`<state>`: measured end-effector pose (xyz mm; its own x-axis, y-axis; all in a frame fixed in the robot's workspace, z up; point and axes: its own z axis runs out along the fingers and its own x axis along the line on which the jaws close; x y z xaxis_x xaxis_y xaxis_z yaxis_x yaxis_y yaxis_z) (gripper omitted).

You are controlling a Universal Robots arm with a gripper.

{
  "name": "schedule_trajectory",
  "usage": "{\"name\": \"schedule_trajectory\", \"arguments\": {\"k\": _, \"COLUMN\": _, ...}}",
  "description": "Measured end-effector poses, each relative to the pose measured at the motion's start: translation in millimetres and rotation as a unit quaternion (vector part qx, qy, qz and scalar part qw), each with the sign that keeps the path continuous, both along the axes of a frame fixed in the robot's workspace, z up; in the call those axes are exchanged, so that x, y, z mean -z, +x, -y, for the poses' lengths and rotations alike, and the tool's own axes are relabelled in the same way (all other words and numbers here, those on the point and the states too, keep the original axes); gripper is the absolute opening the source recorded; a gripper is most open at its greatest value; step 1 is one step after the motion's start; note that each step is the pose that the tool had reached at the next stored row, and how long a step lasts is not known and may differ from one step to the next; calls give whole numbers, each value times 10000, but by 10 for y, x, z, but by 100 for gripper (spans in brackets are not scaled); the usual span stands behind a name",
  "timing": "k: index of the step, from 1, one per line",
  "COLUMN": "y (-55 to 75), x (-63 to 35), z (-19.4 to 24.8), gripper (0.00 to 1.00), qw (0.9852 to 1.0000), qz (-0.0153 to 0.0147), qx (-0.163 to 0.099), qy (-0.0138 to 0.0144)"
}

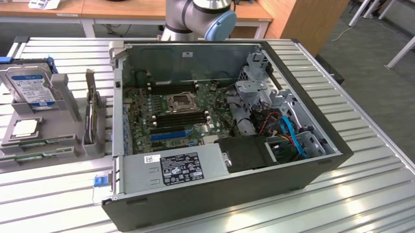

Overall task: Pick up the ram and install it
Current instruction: 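Pick up the ram and move it above insertion slot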

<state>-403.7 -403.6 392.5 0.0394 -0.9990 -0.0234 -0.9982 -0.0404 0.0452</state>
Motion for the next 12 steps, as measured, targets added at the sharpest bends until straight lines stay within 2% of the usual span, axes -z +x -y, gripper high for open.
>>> {"name": "schedule_trajectory", "arguments": {"k": 4, "y": 0, "x": 5, "z": 0, "gripper": 35, "qw": 9997, "qz": 1, "qx": 225, "qy": 0}}
{"name": "schedule_trajectory", "arguments": {"k": 12, "y": -1, "x": 35, "z": 0, "gripper": 35, "qw": 9997, "qz": 1, "qx": 229, "qy": 5}}
